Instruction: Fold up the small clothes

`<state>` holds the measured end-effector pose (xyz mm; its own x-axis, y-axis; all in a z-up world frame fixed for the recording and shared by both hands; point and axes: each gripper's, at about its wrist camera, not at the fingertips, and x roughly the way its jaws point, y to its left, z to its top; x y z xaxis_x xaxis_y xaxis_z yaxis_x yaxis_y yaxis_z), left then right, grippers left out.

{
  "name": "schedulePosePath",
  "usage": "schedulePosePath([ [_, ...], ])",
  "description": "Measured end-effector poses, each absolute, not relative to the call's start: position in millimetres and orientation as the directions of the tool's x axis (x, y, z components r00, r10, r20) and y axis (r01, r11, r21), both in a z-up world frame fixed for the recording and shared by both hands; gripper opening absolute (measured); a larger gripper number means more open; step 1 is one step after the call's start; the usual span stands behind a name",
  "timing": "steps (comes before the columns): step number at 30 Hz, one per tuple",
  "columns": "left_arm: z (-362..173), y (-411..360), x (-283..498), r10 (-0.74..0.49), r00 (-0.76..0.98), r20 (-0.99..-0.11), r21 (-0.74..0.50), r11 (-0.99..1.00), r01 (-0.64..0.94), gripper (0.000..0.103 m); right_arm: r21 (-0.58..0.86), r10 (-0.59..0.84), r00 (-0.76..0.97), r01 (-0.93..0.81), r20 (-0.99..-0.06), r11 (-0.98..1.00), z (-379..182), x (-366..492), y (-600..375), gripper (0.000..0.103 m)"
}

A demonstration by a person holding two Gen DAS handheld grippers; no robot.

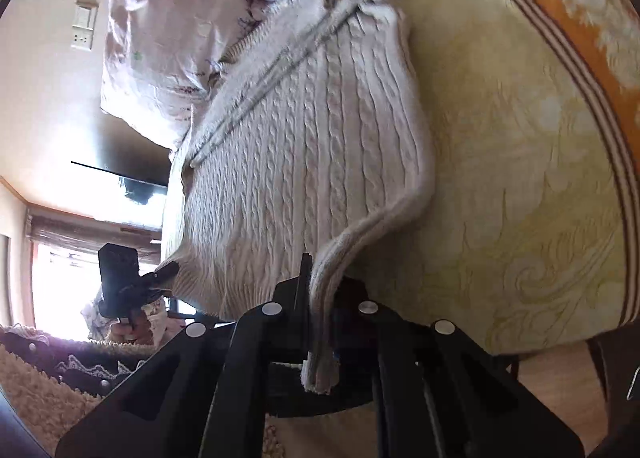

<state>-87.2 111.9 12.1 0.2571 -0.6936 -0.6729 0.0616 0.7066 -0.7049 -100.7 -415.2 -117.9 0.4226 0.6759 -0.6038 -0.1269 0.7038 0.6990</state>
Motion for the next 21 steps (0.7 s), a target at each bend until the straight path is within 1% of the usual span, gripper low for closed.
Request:
schedulePosePath([
  [5, 33, 130, -65, -0.651, 0.391, -0.650, -0.687, 0.724, 0.062, 0.005, 0.548, 0.539, 0.582, -0.183, -0.609, 0.816, -74, -90, -410, 0.007],
  [11, 61, 137, -40, -0.596, 0.520, -0.612, -0.664, 0.744, 0.072, 0.005, 0.390, 0.396, 0.737, -0.194, -0.548, 0.900, -29, -71, -396, 0.007],
  [13, 67, 139, -32, -0.587, 0.554, -0.591, -0.667, 0.741, 0.073, 0.005, 0.358, 0.365, 0.770, -0.190, -0.524, 0.914, -17, -63, -393, 0.007],
  [17, 79, 143, -14, -0.563, 0.590, -0.579, -0.649, 0.756, 0.085, 0.005, 0.288, 0.315, 0.815, -0.191, -0.486, 0.938, 0, -49, -382, 0.007],
  [21, 90, 142, 1, -0.558, 0.604, -0.569, -0.636, 0.764, 0.106, 0.005, 0.272, 0.305, 0.834, -0.195, -0.460, 0.942, 10, -39, -378, 0.007],
])
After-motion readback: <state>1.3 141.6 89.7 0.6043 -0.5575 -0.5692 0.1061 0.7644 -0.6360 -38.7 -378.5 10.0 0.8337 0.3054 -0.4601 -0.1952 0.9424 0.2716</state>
